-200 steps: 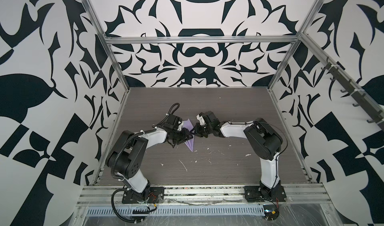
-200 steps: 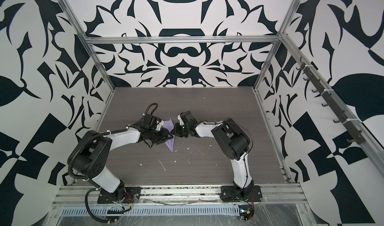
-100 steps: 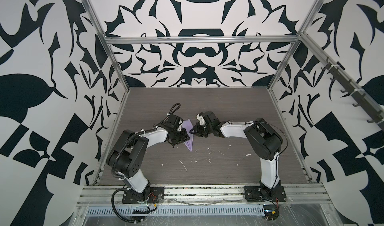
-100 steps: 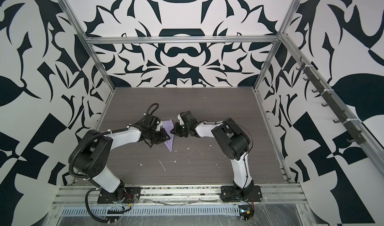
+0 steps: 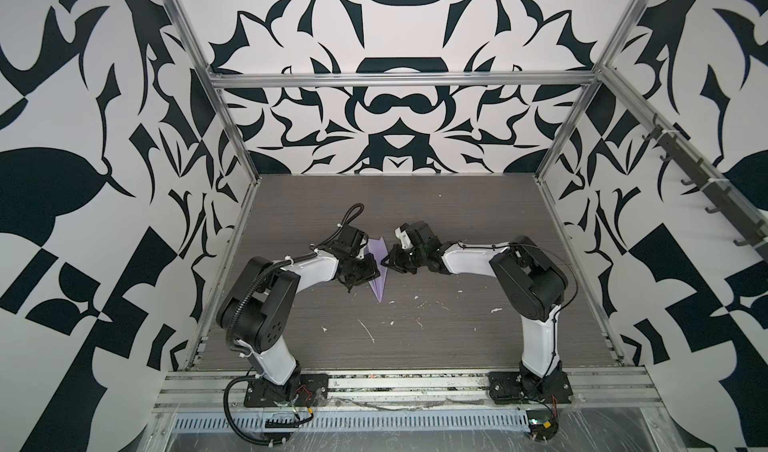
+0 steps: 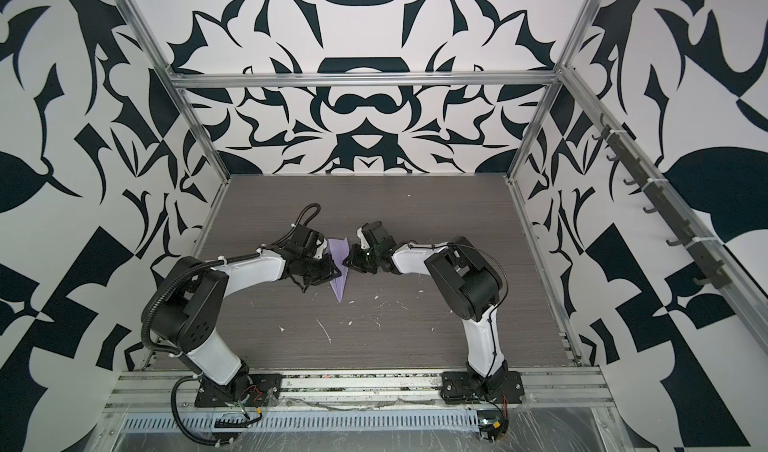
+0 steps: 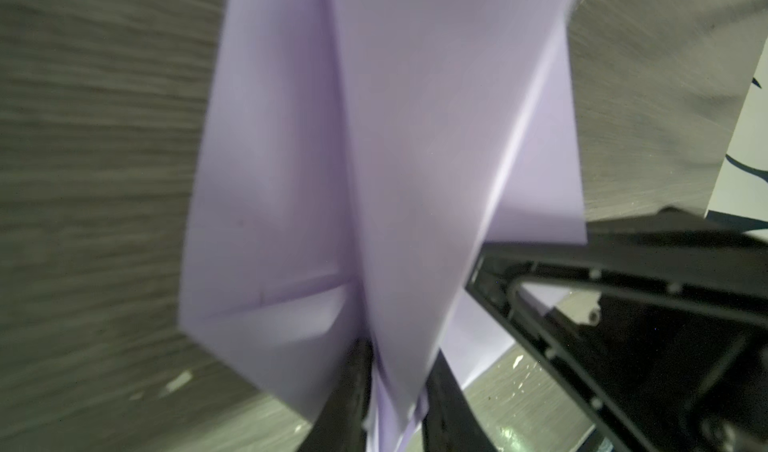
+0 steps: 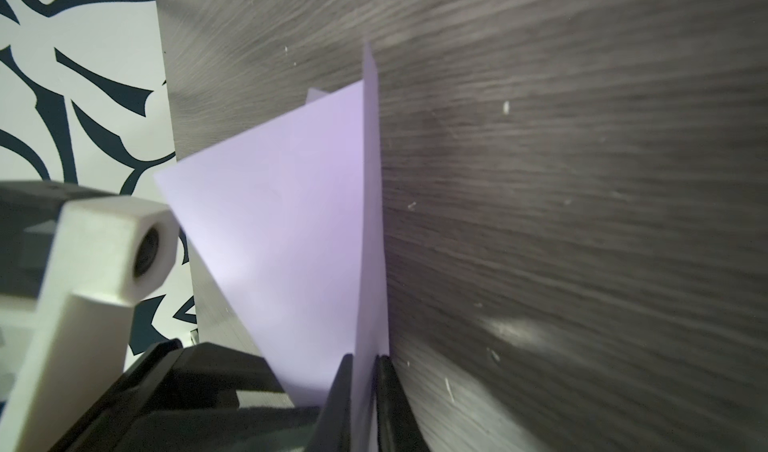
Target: Fold a paper plane with a square sheet of paper (pick it up from the middle)
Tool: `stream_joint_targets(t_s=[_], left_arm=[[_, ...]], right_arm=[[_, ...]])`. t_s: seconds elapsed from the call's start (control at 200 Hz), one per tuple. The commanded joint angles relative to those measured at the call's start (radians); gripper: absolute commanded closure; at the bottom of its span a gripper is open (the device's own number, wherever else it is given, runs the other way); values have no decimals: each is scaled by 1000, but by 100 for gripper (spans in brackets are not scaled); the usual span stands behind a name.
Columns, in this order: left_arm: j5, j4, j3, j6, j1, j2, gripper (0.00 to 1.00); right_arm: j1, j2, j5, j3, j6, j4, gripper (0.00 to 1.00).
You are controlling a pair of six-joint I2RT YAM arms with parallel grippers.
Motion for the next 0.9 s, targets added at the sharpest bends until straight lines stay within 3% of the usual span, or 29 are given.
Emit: stream_joint_targets(t_s=[0.0,0.155,0.36,0.575,0.895], left_arm=[[-44,-86,46,0,-5,15,82],[-121,-220,114,59,-5,12,93],[-303,-457,226,167,-6,7,95],[-369,-554,300,211,-18,80,89],[-375,-541,316,193,-33,155,80]], right_arm=[[-11,-83,32,-18,-15,0,84],[-52,-187,116,-71,-66,-66,80],[-83,-335,301,-128,-149,-211,77],[-91,-375,353,-161,-153,-234,77],[-90,-383,353,-175,-146,-228,77]])
